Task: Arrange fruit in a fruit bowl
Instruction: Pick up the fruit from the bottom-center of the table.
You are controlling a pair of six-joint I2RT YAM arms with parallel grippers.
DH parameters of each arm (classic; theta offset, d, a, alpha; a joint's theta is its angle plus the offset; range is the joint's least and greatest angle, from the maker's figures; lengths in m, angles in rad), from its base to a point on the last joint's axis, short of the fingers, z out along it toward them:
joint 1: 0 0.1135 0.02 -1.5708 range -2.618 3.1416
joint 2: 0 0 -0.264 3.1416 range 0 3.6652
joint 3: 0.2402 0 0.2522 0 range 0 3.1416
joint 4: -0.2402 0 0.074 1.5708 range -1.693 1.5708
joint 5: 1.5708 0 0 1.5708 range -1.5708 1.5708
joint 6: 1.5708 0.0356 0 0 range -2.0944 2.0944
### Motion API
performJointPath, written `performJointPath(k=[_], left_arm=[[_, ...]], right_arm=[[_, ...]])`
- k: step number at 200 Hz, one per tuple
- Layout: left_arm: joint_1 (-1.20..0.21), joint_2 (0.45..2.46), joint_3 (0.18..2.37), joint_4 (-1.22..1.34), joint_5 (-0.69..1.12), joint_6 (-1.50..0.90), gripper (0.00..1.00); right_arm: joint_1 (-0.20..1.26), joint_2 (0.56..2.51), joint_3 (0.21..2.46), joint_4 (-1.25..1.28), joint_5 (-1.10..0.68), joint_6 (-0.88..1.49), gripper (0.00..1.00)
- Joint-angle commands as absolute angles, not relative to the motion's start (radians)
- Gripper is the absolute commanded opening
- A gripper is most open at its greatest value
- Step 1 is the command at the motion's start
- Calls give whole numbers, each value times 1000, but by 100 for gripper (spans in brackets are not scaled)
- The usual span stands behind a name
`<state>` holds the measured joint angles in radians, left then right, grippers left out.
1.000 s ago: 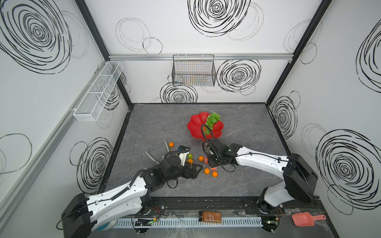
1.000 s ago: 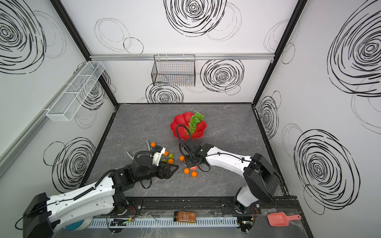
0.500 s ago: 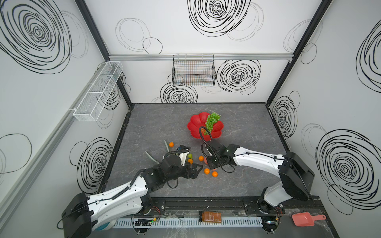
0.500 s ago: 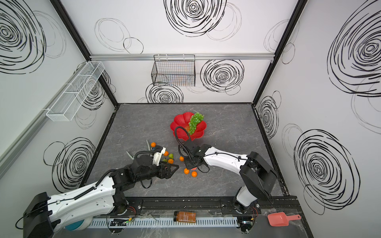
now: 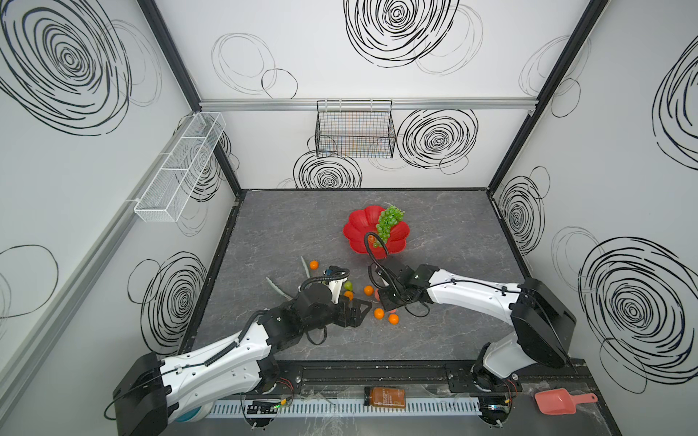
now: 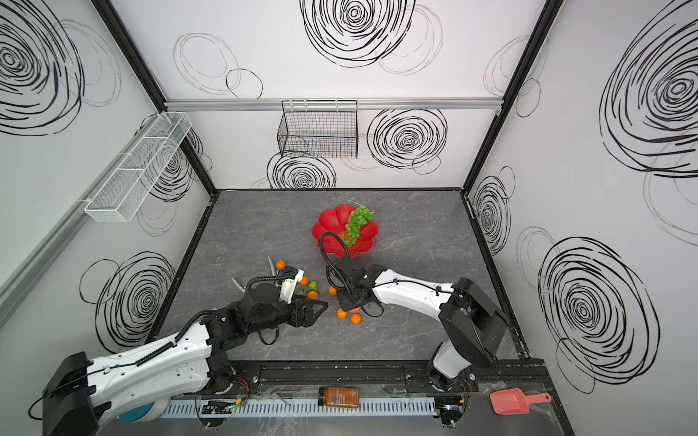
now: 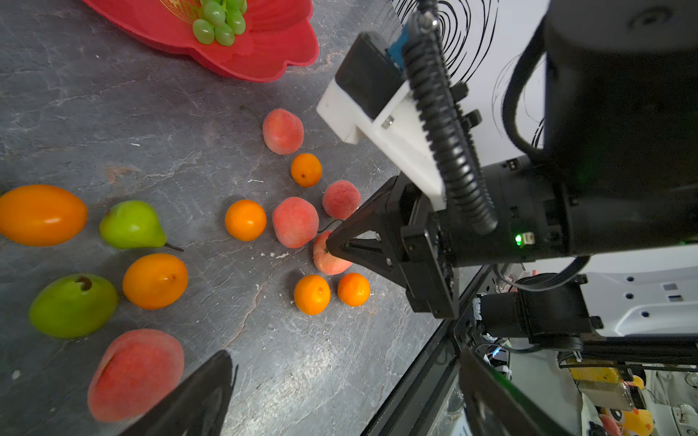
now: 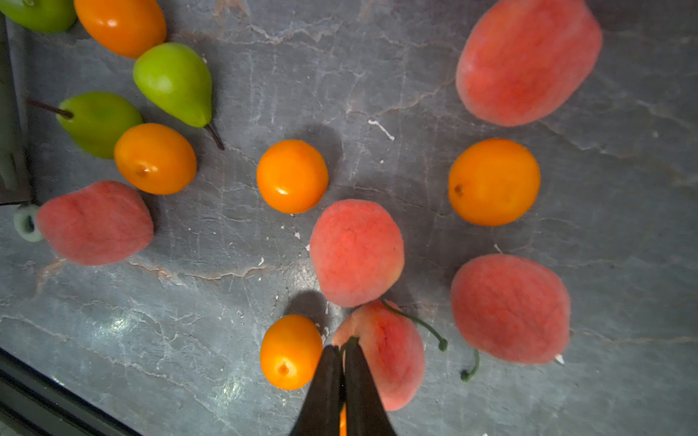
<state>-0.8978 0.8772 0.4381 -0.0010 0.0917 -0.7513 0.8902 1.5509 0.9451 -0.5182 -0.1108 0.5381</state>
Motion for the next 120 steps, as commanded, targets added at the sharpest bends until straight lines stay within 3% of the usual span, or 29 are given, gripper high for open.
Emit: performJointPath(k=[1,59,120], left_arm=[[-902,873,448,24,83,-749,96],[-858,866,570,-84,63,-656,96],[-645,934,659,-65,191,-602,96]], right_arm=[[897,1503,942,-550,-85,555,5],[894,1356,939,-564,-19,574,0],[802,1251,964,-429,98,543,0]])
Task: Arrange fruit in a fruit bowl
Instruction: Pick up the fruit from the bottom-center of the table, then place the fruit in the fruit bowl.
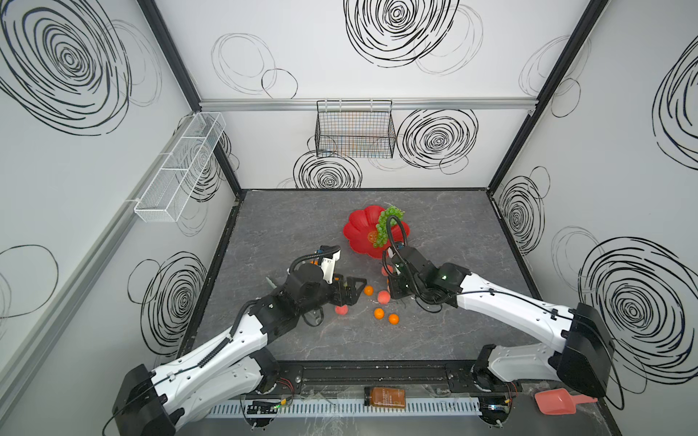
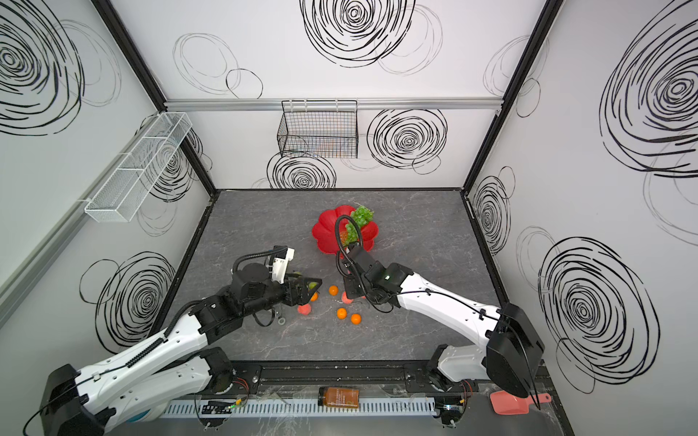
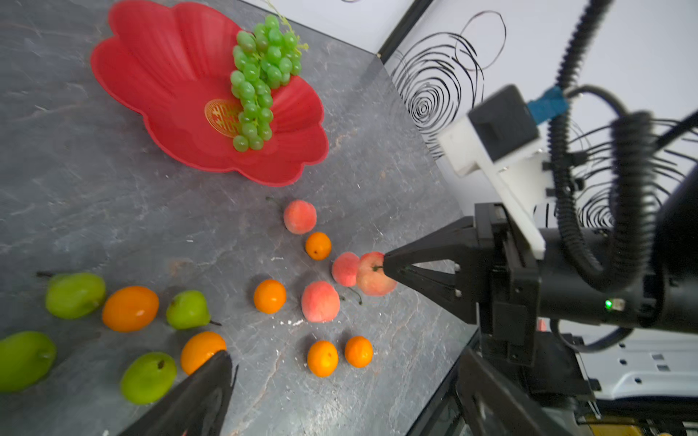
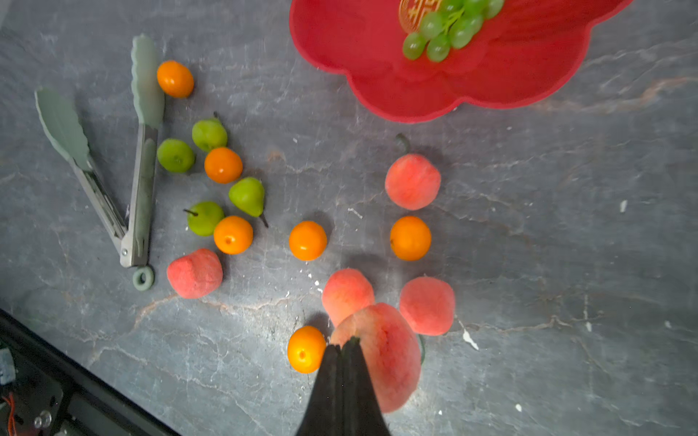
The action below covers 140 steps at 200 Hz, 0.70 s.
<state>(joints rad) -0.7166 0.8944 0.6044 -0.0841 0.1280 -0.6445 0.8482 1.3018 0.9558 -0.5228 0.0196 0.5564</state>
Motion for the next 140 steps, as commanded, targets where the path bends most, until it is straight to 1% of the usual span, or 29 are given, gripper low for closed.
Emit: performJointPath(k=[1,37,59,79,113,140], left_arm=[[-641,937,662,-65,194,-601,96],[-548,1056,770,-92,249,-540,96],[-534,1146,866,-143,246,-489,96],[-532,1236,950,-178,238,-448,96],[-529,1353,1066,-191,238,-421,96],[-519,1405,1102,-171,243,-386,96]], right_arm=[[794,1250,961,-423,96,540,0],[633,1243,929,-237,-10,527,0],[525,1266,927,-155,-88,517,0],[456,1319,940,-98,-148,511,0],[420,1456,1003,-59,-218,486,0],[417,1576,1073,-52,-297,486,0]])
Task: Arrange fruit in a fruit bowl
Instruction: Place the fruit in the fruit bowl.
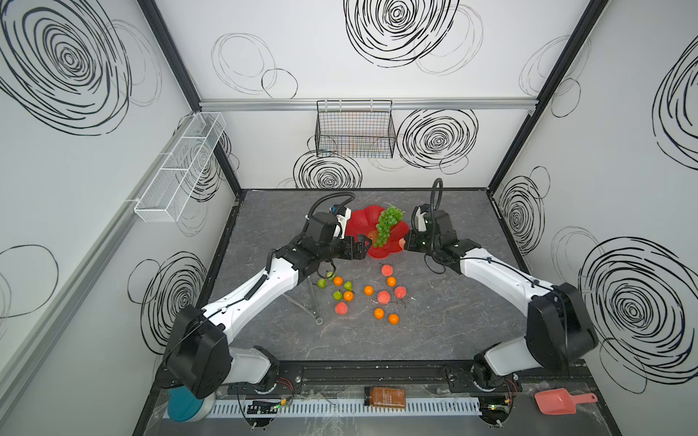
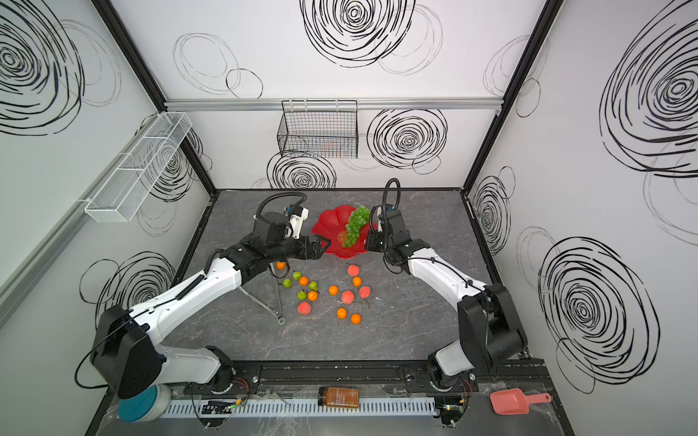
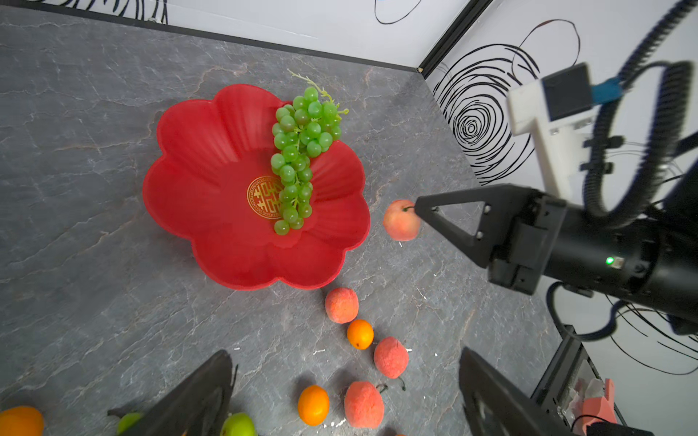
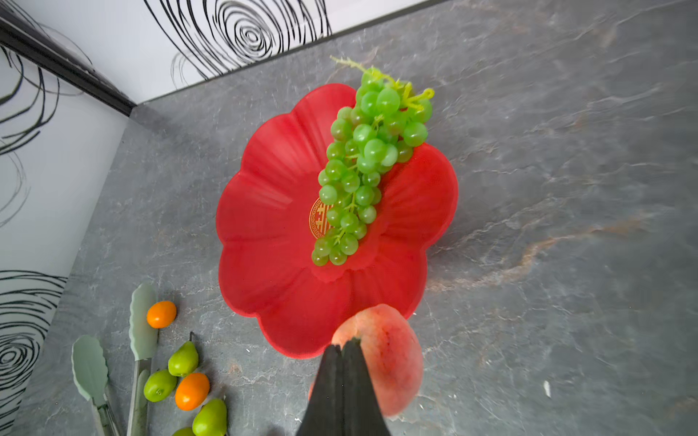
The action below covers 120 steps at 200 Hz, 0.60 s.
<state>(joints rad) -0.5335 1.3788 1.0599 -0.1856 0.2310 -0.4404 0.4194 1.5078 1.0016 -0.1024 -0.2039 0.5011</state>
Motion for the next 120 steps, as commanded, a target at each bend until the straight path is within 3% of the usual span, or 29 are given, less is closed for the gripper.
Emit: performJointPath(k=[1,77,120], left_arm=[[-518,1406,1103,-171,243,-385,96],[-421,1420,1003,-106,265,-392,96],[-409,1446,1015,-139,253,-384,96]], right_arm=[[416,1580,1075,-52,-301,487,0],[501,1913,1391,-153,-365,452,0],[509,2088,1598,-265,-310,463,0]])
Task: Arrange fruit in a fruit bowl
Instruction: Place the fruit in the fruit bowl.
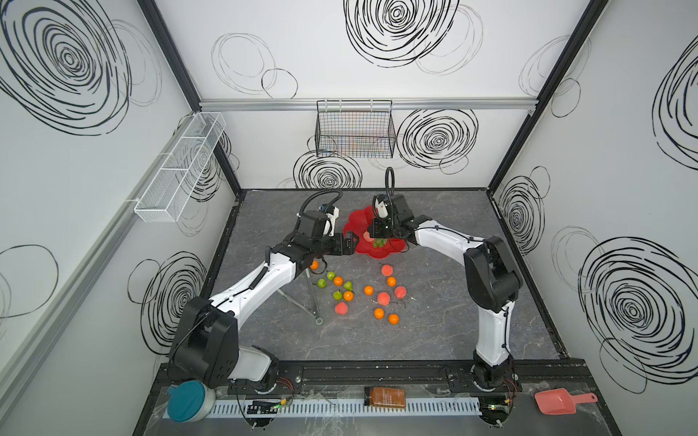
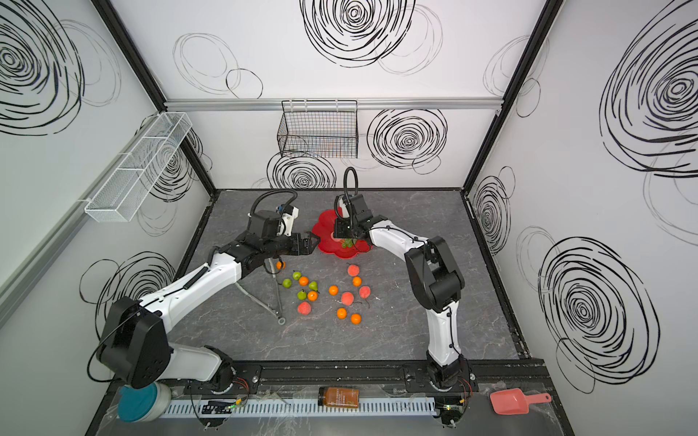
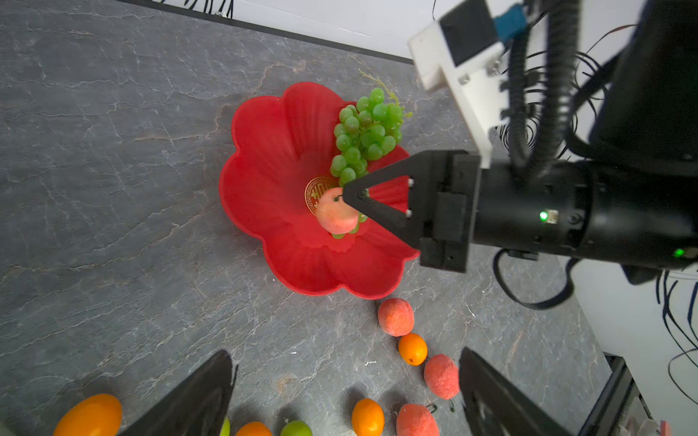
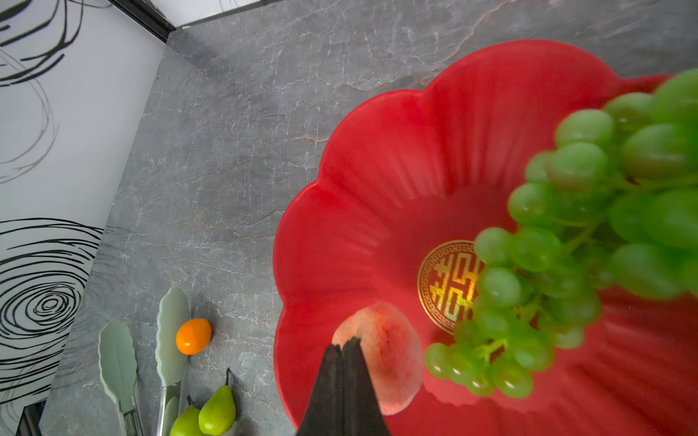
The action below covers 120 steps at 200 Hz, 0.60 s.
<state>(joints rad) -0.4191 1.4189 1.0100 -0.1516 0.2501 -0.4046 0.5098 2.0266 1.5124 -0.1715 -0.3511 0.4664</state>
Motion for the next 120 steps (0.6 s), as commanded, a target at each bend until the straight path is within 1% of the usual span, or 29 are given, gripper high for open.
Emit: performJointPath(k=[1,39,77,120], left_arm=[[-408,1448,1016,-141,253,-385,96],[-397,1466,1026,-157,261,-381,96],[-372,1465,1025,-158,264,-390,96],[-357,1427,1009,-165,191,-399,96]], right_arm=[[508,2090,1601,-267,-308,463,0],[506,2169,1672,-308,-280,469,0],[502,2196,1695,-323,-265,476,0],[499,2173,1696,-324,-284,488,17]])
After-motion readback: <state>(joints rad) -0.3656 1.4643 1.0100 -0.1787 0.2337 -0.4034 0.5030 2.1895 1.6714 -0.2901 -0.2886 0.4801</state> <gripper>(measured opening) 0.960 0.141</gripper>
